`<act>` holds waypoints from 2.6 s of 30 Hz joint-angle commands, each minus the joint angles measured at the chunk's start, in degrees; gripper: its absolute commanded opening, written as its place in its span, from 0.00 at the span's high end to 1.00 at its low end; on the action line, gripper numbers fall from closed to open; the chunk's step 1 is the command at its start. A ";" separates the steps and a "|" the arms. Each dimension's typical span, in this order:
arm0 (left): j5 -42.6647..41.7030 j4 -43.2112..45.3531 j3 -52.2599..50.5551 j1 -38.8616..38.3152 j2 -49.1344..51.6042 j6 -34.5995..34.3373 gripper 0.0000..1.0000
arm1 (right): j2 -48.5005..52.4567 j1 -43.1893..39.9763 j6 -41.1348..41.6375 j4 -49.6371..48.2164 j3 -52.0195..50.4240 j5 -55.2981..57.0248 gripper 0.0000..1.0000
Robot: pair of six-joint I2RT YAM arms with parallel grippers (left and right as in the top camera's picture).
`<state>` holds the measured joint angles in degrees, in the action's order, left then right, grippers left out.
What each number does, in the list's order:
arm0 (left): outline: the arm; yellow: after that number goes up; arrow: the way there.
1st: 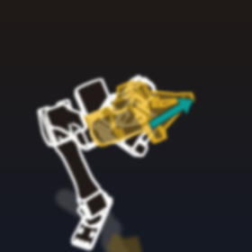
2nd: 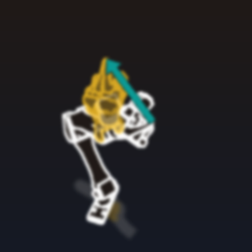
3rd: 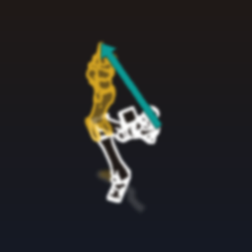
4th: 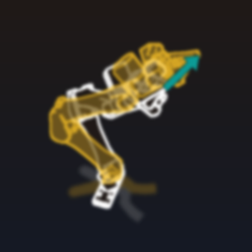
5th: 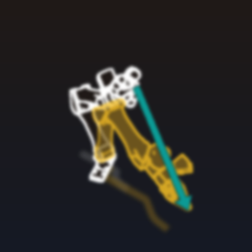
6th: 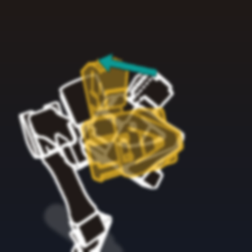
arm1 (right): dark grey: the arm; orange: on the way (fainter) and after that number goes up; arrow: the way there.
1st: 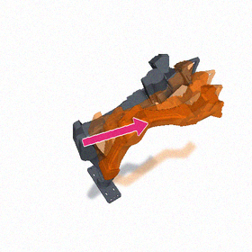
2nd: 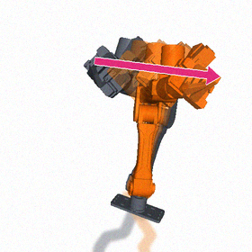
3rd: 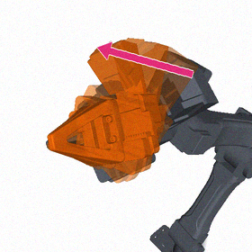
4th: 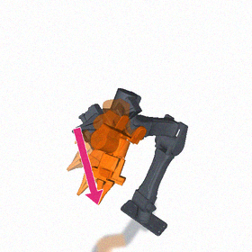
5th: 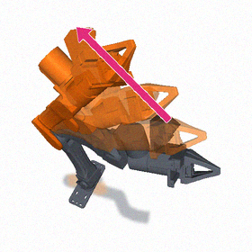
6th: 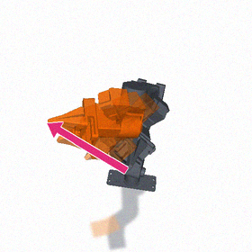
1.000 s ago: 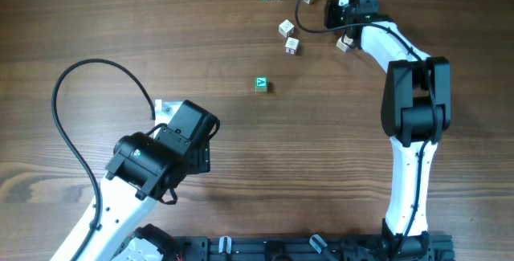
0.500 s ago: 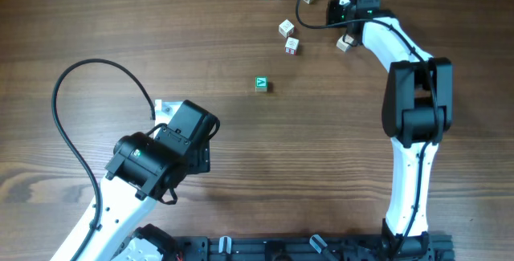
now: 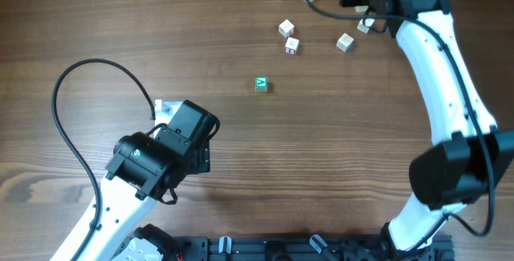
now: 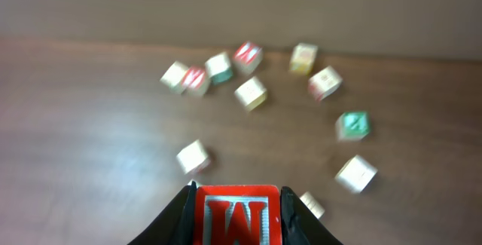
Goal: Form a circle
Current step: 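Grasp the red-lettered M block with the right gripper, then carry the red M block down beside the green block, then lower the red block and open the right gripper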
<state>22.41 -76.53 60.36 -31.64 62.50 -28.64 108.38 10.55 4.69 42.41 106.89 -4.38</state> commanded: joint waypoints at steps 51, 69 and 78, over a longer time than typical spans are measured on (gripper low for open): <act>-0.52 0.02 -0.09 0.31 -0.42 -0.79 0.00 | 9.03 15.17 22.45 -26.99 -33.57 -0.13 0.60; -0.52 0.02 -0.09 0.31 -0.42 -0.79 0.00 | 0.76 15.10 24.17 -28.20 -31.78 5.09 0.55; -0.52 0.02 -0.09 0.31 -0.42 -0.79 0.00 | 4.63 15.04 27.39 -23.37 -32.06 13.44 0.90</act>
<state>22.41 -76.53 60.36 -31.64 62.50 -28.62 110.30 25.52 30.87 18.94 74.67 5.61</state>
